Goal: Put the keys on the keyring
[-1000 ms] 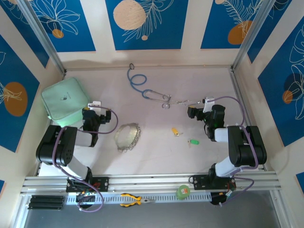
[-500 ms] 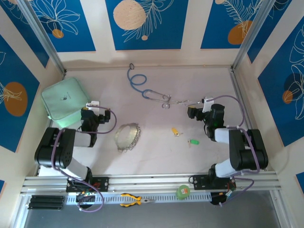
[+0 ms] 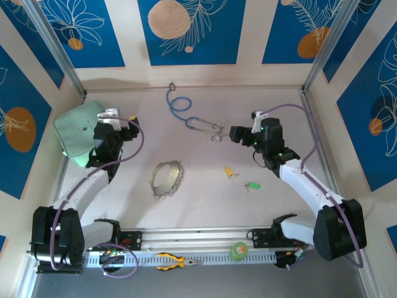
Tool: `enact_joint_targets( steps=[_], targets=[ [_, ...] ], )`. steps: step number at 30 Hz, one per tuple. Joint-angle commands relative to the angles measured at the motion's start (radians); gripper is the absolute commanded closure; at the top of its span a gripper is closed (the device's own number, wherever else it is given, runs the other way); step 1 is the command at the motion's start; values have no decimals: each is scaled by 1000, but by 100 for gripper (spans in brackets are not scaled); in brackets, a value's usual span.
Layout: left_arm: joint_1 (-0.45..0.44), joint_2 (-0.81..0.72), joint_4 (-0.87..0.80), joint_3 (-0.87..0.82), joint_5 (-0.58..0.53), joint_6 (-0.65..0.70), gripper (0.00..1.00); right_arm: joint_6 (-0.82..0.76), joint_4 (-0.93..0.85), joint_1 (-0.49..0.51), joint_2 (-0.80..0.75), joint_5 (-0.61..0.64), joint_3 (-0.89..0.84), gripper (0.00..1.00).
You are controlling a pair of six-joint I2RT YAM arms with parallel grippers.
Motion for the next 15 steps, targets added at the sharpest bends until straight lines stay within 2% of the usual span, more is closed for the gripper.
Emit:
enact_joint_targets(
  steps=[1, 3, 6, 8, 11, 15],
  targets=[
    [-101, 20, -303, 65, 22, -120, 9, 130, -239, 70, 35, -25, 55, 19],
    [-178, 55, -371, 85, 5, -145, 9, 137, -260, 125, 86, -91, 74, 19],
    [-267, 86, -467, 105, -2, -222, 8, 87, -286, 225, 174, -105, 132, 19],
    [-297, 90, -536, 108, 27, -310, 8, 43, -300, 293, 232, -89, 180, 19],
    [-332, 64, -652, 99, 13, -422, 8, -36, -294, 370, 309, -69, 232, 19],
    [-341, -6, -814, 66, 28, -585, 12, -103, -297, 417, 407, -98, 301, 20]
  ],
)
